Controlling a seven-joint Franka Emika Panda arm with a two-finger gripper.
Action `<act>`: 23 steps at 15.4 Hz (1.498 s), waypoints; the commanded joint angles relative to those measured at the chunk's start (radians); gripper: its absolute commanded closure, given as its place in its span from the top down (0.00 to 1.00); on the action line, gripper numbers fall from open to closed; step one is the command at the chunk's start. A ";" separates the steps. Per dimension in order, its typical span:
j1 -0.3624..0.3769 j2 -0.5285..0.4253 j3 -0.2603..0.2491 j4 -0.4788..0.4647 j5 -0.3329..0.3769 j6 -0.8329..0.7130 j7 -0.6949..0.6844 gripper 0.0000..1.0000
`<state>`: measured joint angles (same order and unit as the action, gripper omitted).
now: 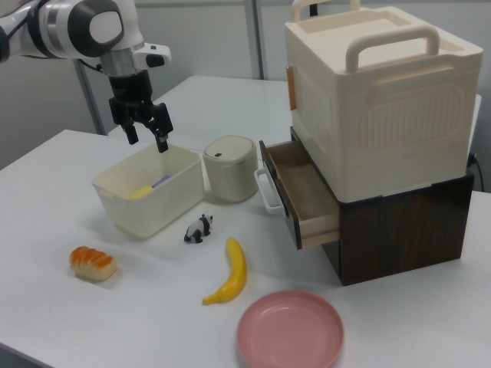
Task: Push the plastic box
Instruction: 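Lower the open gripper toward the rim of the white plastic box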
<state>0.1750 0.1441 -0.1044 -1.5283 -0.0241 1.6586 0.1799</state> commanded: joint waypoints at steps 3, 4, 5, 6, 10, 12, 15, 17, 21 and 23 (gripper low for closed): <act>0.014 -0.009 0.005 -0.027 -0.005 0.004 -0.088 1.00; 0.014 -0.008 0.008 -0.027 -0.010 0.004 -0.088 1.00; 0.015 -0.002 0.008 -0.027 -0.010 0.004 -0.088 1.00; 0.014 0.005 0.009 -0.024 -0.010 0.004 -0.086 1.00; 0.015 0.008 0.009 -0.026 -0.005 0.009 -0.123 1.00; 0.017 0.014 0.009 -0.029 0.001 0.020 -0.167 1.00; 0.017 0.038 0.009 -0.030 0.010 0.049 -0.316 1.00; 0.015 0.040 0.009 -0.032 0.047 0.052 -0.434 1.00; 0.009 0.063 0.000 -0.030 0.069 0.053 -0.748 1.00; 0.006 0.081 -0.001 -0.030 0.063 0.076 -0.909 1.00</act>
<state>0.1826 0.2144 -0.0957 -1.5358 0.0265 1.6837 -0.4977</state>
